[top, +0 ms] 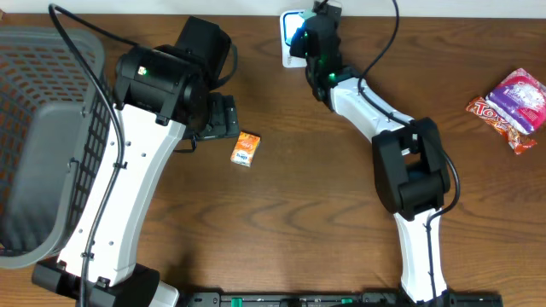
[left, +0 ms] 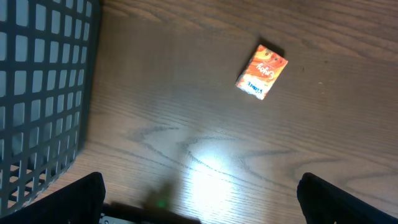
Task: Scan the item barcode
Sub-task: 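Hold the wipe pack against the white scanner, then carry the wipe pack right and release it on the pile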
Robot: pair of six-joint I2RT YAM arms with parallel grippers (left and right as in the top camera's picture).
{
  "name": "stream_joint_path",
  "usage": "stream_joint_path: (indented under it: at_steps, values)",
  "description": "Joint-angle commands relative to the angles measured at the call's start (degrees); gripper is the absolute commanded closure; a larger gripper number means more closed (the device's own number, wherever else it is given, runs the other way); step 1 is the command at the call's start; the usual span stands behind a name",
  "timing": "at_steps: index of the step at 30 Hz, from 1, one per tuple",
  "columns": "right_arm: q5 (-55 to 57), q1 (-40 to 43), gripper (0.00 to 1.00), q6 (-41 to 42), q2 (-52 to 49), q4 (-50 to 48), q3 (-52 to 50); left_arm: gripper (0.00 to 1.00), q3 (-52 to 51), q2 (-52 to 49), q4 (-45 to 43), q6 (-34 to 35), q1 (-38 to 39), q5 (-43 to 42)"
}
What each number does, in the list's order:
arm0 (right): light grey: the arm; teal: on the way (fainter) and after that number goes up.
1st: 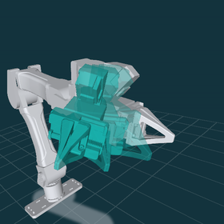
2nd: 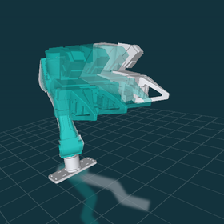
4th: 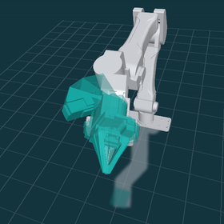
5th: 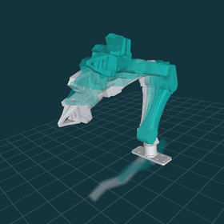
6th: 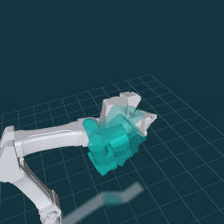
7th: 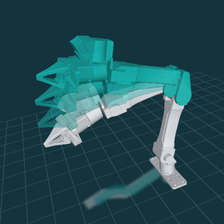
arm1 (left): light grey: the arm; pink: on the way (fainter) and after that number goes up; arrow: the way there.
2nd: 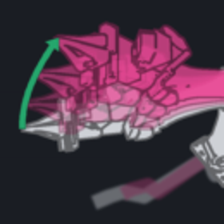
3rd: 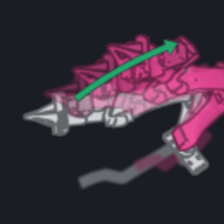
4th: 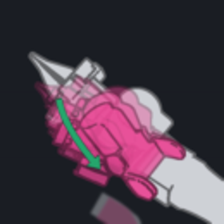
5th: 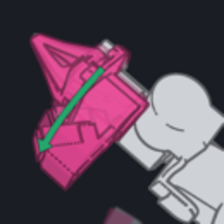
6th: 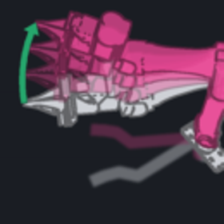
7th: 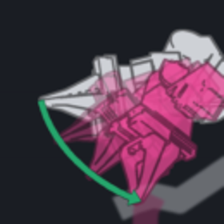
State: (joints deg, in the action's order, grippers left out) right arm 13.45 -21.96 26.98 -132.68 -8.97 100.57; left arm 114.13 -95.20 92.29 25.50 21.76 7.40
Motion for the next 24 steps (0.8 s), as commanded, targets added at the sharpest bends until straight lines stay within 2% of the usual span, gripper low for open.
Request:
stream_joint_path:
  at_steps: [1, 9, 16, 20, 24]
  values:
    - [-0.33, 1.25, 0.99, -0.39, 1.55, 1.11, 0.87, 0.02, 0.48, 0.0, 2.82, 0.24, -0.15, 0.09]
    - [7.65, 7.91, 0.99, -0.48, 10.27, 12.85, 0.87, 0.02, 0.48, 0.0, 2.82, 0.24, -0.15, 0.09]
    - [8.96, 19.12, 0.99, -3.52, 19.41, 28.22, 0.87, 0.02, 0.48, 0.0, 2.82, 0.24, -0.15, 0.09]
    - [9.99, 26.34, 0.99, -6.34, 20.92, 37.48, 0.87, 0.02, 0.48, 0.0, 2.82, 0.24, -0.15, 0.09]
    - [17.73, 33.81, 0.99, -6.47, 19.89, 46.03, 0.85, 0.02, 0.48, 0.0, 2.82, 0.24, -0.15, 0.09]
